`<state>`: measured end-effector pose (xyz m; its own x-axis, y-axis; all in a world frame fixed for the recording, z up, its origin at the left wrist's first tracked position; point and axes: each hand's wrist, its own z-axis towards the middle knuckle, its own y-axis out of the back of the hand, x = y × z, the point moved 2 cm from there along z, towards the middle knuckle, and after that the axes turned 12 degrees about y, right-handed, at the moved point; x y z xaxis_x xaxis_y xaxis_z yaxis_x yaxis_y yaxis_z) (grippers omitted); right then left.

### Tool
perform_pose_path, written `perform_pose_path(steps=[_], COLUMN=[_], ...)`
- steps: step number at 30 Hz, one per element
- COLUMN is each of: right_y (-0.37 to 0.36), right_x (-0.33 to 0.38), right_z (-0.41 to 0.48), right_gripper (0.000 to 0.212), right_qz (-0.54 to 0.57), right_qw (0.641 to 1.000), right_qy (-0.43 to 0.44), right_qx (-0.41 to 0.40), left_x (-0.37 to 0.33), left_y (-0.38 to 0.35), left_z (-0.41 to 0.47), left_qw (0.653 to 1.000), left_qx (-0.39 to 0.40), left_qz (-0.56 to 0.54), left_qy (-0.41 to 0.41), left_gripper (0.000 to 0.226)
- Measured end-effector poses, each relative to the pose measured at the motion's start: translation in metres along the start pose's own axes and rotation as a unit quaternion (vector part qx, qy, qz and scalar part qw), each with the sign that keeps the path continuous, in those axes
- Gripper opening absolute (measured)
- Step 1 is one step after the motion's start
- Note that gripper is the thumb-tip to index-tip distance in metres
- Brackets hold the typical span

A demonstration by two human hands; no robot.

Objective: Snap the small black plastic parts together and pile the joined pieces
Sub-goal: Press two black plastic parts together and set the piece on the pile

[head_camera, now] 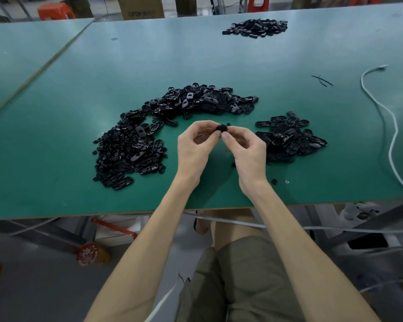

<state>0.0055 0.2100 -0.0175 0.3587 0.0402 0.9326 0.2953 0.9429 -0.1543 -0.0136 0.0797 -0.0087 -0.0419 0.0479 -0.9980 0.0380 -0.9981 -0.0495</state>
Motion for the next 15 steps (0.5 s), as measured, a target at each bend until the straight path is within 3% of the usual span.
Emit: perform_pose_path(steps=[15], right_y=[0.0023], right_x=[-0.0007], right_z=[0.0008], right_gripper=[0.018], right_qz=[0.031], right_qw=[0.999], right_qy=[-0.005], right_qx=[-0.042], left_x=[0.003], left_y=[-0.0015], left_z=[0.001], left_qw=[0.998], left_qx=[0.056], left_qz=[-0.012], left_qy=[0.039], left_gripper=[0.017])
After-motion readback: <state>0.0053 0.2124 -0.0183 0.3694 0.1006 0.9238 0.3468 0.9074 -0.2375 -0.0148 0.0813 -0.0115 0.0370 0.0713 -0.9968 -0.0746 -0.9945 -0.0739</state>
